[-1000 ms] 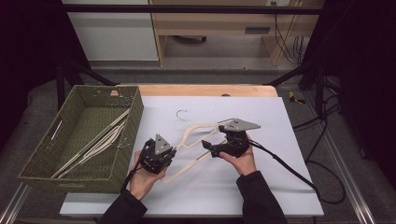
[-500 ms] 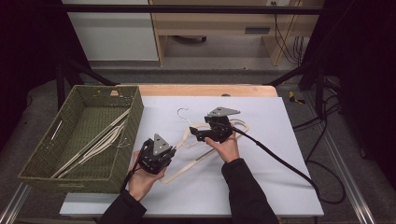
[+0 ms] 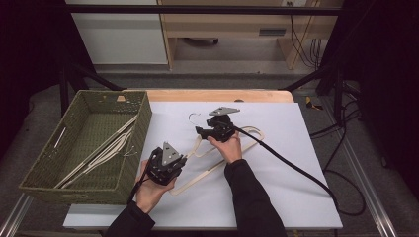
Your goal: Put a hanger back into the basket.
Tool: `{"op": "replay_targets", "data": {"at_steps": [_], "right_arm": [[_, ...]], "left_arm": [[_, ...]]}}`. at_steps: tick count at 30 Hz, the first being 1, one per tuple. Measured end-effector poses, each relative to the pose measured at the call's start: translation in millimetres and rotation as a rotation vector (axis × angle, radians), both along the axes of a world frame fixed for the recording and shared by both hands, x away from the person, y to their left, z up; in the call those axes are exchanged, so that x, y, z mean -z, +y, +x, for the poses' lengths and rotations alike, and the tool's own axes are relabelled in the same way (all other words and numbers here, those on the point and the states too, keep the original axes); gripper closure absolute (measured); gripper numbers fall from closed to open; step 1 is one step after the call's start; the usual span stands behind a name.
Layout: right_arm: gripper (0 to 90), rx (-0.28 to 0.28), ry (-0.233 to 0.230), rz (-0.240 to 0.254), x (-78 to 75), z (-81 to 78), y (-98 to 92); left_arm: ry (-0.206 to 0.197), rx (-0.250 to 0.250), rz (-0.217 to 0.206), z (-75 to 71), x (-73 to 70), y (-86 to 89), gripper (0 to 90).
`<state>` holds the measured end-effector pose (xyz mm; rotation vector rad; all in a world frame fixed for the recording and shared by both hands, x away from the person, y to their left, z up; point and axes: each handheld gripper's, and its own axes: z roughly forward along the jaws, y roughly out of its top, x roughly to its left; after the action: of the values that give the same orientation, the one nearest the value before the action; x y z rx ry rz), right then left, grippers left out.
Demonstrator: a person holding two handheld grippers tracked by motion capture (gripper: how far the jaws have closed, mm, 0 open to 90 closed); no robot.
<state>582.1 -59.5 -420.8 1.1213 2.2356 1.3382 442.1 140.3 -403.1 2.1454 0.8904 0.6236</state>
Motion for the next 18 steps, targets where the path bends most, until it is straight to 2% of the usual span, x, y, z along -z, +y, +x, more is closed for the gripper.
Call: {"op": "replay_targets", "data": {"at_steps": [7, 13, 15, 18], "right_arm": [[61.8, -0.004, 0.051, -0.030, 12.4, 10.0, 9.0], [77.4, -0.008, 0.097, -0.049, 19.3, 15.0, 8.9], [81.7, -0.013, 0.124, -0.040, 19.7, 15.9, 8.7], [83.4, -0.015, 0.136, -0.040, 19.3, 15.9, 8.6]], "left_arm": [[0.001, -0.003, -0.019, -0.5, 2.0, -1.8, 79.4], [0.016, 0.015, 0.008, -1.3, 4.3, -3.5, 79.4], [0.013, 0.008, -0.009, -1.9, 5.6, -4.9, 79.4], [0.023, 0.019, -0.005, -2.0, 6.8, -4.4, 79.4]]}}
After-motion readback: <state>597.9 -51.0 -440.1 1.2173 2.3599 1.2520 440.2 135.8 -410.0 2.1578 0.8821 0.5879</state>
